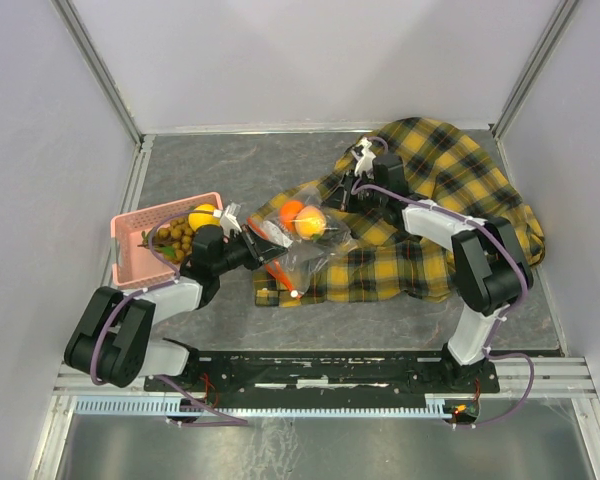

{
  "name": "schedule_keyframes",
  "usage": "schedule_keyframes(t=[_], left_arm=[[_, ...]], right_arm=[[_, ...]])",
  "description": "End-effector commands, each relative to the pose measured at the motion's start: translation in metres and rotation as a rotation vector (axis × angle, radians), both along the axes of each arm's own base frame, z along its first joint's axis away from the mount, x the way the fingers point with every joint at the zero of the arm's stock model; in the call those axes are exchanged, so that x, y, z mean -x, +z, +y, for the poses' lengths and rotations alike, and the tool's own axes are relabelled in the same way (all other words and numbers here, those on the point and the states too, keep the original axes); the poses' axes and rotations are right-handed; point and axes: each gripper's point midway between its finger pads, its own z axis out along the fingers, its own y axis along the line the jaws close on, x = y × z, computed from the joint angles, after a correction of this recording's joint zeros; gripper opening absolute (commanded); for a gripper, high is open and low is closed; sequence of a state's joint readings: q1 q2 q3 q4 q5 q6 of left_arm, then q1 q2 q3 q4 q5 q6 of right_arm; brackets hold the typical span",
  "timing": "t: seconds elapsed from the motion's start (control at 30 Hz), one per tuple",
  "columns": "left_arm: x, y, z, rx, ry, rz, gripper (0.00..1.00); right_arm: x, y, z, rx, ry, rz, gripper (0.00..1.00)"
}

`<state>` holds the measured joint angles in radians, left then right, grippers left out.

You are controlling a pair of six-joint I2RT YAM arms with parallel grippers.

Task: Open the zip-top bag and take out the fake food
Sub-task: Pick up the fake fruit from the zipper food storage bag.

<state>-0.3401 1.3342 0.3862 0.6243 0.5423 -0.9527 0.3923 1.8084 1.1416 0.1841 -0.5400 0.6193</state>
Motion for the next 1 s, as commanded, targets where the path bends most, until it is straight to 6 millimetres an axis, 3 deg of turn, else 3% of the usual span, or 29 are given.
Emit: schedule_keyframes(t=[0.0, 0.1, 0.23, 0.3, 0.53, 0.63, 0.8, 0.9, 0.97], left_arm=[[0.001, 0.012, -0.004, -0.004, -0.047, -0.102, 0.1], [0.0, 0.009, -0.005, -0.006, -0.053, -0.099, 0.1], [0.0, 0.009, -0.006, 0.001, -0.059, -0.098, 0.09], [0.001, 0.013, -0.007, 0.008, -0.063, -0.105, 0.09], [0.003, 0.027, -0.004, -0.001, -0.056, -0.155, 0.09], [0.002, 0.018, 0.0, -0.03, -0.042, -0.126, 0.09], [0.004, 0.012, -0.001, -0.038, -0.048, -0.094, 0.09], [0.004, 0.012, 0.0, -0.046, -0.049, -0.094, 0.09], [0.004, 0.013, 0.0, -0.05, -0.049, -0.096, 0.09]], right_arm=[[-0.003, 0.047, -0.001, -0.07, 0.008, -0.146, 0.02], [0.0, 0.048, -0.004, -0.054, 0.011, -0.156, 0.02], [-0.004, 0.019, -0.019, 0.077, -0.043, -0.087, 0.02], [-0.005, 0.014, -0.022, 0.099, -0.054, -0.075, 0.02], [0.013, 0.06, 0.001, -0.031, 0.079, -0.234, 0.02], [0.015, 0.055, 0.002, -0.004, 0.079, -0.229, 0.02], [0.006, 0.024, -0.014, 0.125, -0.008, -0.138, 0.03], [0.01, 0.035, -0.011, 0.094, 0.011, -0.17, 0.03], [0.019, 0.053, -0.003, 0.037, 0.066, -0.235, 0.03]])
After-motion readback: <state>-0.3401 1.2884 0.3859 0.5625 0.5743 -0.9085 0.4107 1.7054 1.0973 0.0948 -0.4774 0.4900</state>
